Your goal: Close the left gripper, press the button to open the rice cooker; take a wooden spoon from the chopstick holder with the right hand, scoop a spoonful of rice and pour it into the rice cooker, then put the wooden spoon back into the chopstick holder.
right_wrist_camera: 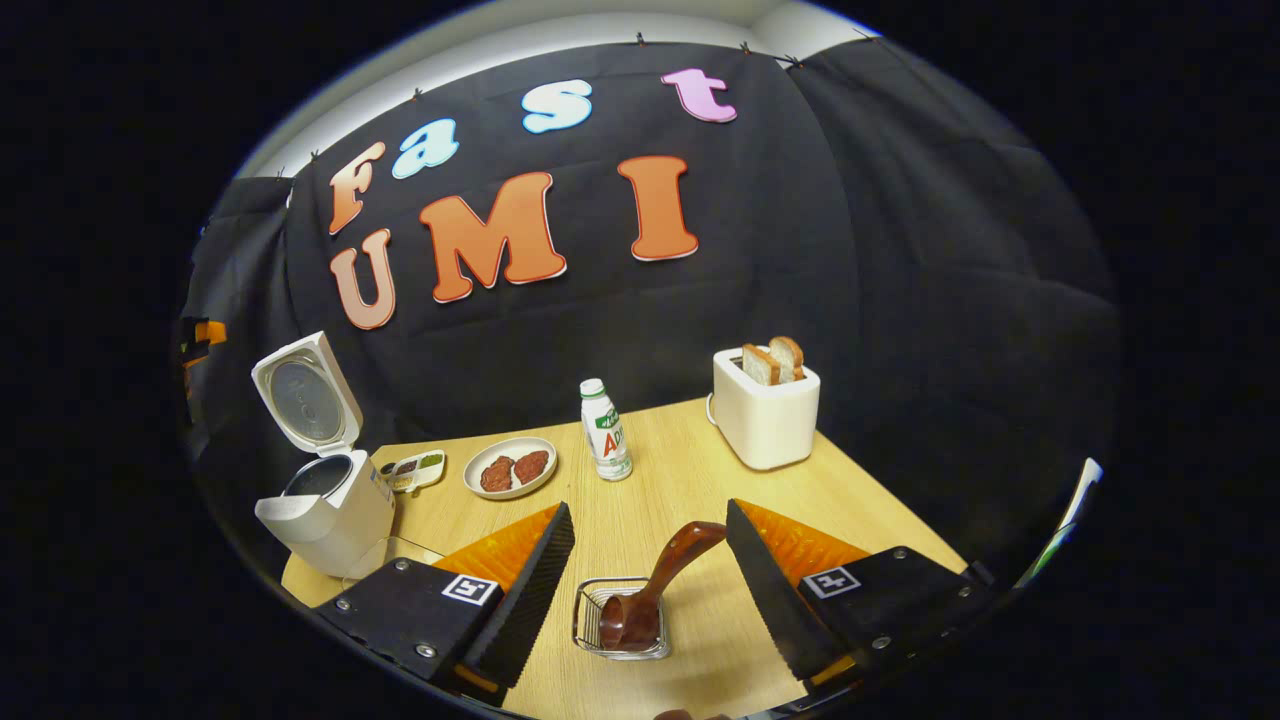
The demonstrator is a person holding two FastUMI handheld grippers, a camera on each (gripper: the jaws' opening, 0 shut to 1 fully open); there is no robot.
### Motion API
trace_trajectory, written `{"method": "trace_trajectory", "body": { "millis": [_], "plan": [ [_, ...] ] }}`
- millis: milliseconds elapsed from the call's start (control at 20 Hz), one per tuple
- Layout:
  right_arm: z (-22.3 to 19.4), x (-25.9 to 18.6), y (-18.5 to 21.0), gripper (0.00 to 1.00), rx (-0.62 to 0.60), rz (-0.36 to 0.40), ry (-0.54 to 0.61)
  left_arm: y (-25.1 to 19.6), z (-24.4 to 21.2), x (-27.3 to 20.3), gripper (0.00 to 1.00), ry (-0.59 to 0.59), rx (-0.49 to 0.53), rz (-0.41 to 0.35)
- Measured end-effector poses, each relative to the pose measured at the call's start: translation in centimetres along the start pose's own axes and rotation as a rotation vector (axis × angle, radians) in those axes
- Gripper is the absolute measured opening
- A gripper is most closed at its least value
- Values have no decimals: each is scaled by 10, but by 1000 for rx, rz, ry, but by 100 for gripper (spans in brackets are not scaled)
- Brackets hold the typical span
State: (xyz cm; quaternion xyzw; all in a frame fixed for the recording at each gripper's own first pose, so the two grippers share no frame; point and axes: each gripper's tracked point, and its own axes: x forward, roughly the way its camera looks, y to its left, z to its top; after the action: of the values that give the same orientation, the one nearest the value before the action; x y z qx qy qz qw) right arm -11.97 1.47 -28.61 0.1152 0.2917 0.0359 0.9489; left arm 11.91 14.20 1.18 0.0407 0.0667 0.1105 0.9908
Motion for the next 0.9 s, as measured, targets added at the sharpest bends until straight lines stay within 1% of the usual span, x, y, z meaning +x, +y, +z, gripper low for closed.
{"method": "trace_trajectory", "body": {
  "millis": [100, 150, 250, 400, 500, 550, 650, 800, 850, 900],
  "plan": [
    [27, -15, 0, 95, -21, -1, -68, -1, 19, 20, 97, -23, 20, -9],
    [42, -21, 0, 95, -26, -7, -108, -4, 31, 29, 99, -44, 39, -16],
    [65, -32, 1, 95, -32, -15, -158, -7, 53, 47, 98, -87, 73, -20],
    [103, -54, -3, 95, -45, -39, -231, -11, 68, 75, 98, -107, 84, -29],
    [125, -70, -5, 95, -52, -61, -276, -15, 76, 93, 98, -89, 28, -56],
    [134, -77, -6, 95, -58, -70, -292, -13, 83, 106, 99, -82, -1, -56],
    [144, -88, -7, 95, -72, -92, -309, -6, 86, 132, 100, -58, 2, -40],
    [157, -102, -6, 95, -85, -115, -330, -9, 75, 169, 100, 37, -50, -60],
    [161, -106, -3, 95, -83, -117, -339, -9, 67, 182, 98, 74, -50, -58],
    [160, -109, -1, 95, -76, -116, -339, -11, 57, 193, 100, 108, -37, -60]
  ]
}}
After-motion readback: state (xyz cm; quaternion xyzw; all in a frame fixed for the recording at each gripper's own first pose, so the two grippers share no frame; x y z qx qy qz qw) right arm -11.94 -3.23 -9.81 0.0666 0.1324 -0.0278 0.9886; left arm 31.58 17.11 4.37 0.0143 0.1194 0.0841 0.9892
